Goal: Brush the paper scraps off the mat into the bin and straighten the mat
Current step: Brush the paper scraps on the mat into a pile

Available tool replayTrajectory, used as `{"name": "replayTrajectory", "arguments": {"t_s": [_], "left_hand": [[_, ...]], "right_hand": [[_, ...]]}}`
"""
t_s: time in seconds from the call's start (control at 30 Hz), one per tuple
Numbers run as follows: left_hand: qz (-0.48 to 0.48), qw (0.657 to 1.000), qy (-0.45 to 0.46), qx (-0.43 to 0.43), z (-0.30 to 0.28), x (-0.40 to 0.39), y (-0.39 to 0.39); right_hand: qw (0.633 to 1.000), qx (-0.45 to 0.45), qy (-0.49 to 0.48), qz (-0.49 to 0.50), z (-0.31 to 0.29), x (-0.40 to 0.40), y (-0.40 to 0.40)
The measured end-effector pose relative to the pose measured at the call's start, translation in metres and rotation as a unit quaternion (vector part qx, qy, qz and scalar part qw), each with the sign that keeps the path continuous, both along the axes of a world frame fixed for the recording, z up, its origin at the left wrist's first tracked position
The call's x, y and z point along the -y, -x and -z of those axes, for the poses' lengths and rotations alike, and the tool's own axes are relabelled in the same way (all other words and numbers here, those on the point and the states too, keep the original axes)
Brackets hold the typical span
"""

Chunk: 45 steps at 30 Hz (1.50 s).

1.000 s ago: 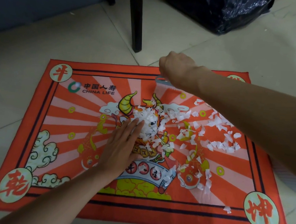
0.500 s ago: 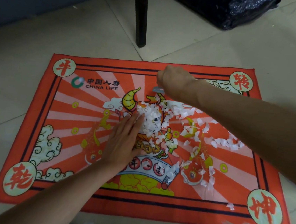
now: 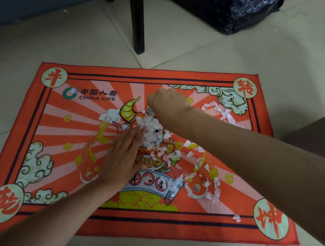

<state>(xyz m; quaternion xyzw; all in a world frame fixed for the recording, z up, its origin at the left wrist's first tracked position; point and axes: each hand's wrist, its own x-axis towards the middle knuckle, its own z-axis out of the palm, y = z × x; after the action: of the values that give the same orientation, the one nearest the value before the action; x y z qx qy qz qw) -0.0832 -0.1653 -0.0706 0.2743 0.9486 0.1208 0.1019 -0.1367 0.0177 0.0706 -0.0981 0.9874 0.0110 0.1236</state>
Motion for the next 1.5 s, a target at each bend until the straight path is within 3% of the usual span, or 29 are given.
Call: {"name": "replayTrajectory", "arguments": {"t_s": [0.23,0.43,0.8,1.5], "left_hand": [[0.021,1.0,0.0,0.012,-0.002,-0.002,0.002],[0.044,0.999,-0.012,0.014,0.0,-0.016,0.0],[0.078,0.997,-0.009,0.011,-0.003,-0.046,-0.005],[0.076,0.997,-0.006,0.011,-0.007,-0.056,-0.004]], "right_hand": [[0.997,-0.045,-0.036,0.06,-0.011,-0.044,0.019],[0.99,-0.027,-0.064,0.125,0.003,-0.09,0.012],[0.987,-0.037,-0.113,0.103,0.032,-0.143,-0.022],[0.994,0.011,0.057,0.097,0.009,-0.077,-0.022]]}}
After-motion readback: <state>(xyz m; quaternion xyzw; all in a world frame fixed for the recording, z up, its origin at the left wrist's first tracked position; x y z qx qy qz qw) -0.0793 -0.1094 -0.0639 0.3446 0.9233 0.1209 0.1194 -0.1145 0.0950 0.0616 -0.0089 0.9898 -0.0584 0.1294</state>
